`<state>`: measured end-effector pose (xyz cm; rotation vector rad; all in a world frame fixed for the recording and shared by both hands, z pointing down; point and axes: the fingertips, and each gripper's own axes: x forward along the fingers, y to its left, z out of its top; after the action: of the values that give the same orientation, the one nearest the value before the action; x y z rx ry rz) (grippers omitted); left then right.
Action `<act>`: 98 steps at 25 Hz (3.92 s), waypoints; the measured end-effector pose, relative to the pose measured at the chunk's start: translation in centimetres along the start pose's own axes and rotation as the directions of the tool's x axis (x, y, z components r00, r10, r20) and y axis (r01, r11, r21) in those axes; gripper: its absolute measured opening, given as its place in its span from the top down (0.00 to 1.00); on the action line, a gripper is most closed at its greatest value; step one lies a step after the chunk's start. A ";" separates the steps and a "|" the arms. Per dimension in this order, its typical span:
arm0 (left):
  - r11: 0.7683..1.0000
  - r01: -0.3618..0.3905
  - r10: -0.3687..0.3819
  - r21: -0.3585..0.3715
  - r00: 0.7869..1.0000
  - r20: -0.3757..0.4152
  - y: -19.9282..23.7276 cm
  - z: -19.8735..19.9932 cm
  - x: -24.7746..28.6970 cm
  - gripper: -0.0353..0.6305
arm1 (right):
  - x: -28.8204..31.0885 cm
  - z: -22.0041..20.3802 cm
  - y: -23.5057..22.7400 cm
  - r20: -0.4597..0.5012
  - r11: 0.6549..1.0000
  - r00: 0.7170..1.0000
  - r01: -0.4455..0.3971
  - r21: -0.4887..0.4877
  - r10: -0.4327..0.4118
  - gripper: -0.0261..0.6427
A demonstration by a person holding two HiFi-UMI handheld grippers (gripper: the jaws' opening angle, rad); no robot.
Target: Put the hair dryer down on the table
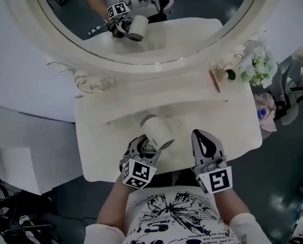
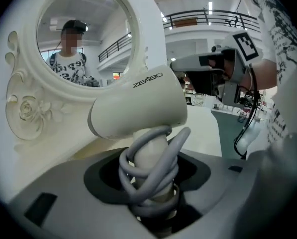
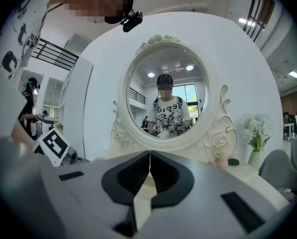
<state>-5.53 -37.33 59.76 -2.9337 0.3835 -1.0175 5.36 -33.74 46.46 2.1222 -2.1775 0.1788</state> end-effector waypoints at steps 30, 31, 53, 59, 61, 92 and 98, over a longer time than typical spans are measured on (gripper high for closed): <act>0.990 0.116 -0.133 -0.079 0.951 -0.278 -1.2 -7.4 4.4 0.56 | -2.0 -2.6 1.1 -0.069 1.000 0.997 0.017 0.000 -0.017 0.93; 0.992 0.104 -0.121 -0.076 0.952 -0.280 -1.1 -7.3 4.4 0.56 | -2.0 -2.6 1.2 -0.071 1.000 0.997 0.015 -0.005 -0.015 0.93; 0.999 -0.027 0.026 -0.040 0.999 -0.035 -0.3 -0.3 -0.8 0.65 | -1.6 1.1 2.7 -0.001 0.999 1.000 -0.014 -0.036 0.014 0.93; 0.983 -0.123 0.138 -0.134 0.985 0.106 2.5 3.4 -4.4 0.90 | -1.4 3.0 3.8 0.036 0.998 0.999 -0.032 -0.057 0.034 0.93; 0.979 -0.150 0.171 -0.138 0.972 0.160 3.7 5.1 -5.8 0.91 | -1.2 3.7 4.2 0.055 0.997 0.998 -0.038 -0.067 0.042 0.93; 0.948 -0.219 0.315 -0.231 0.738 0.596 5.4 13.5 -18.7 0.91 | -0.5 5.3 7.2 0.082 0.988 0.986 -0.143 -0.061 0.148 0.94; 0.935 -0.246 0.351 -0.257 0.758 0.550 6.3 12.1 -18.5 0.91 | -0.6 5.4 7.5 0.076 0.987 0.987 -0.137 -0.083 0.143 0.94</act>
<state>-13.64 -39.91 38.40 -2.9752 0.9013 -0.0085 -2.02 -33.83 40.93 1.9697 -2.3398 0.0169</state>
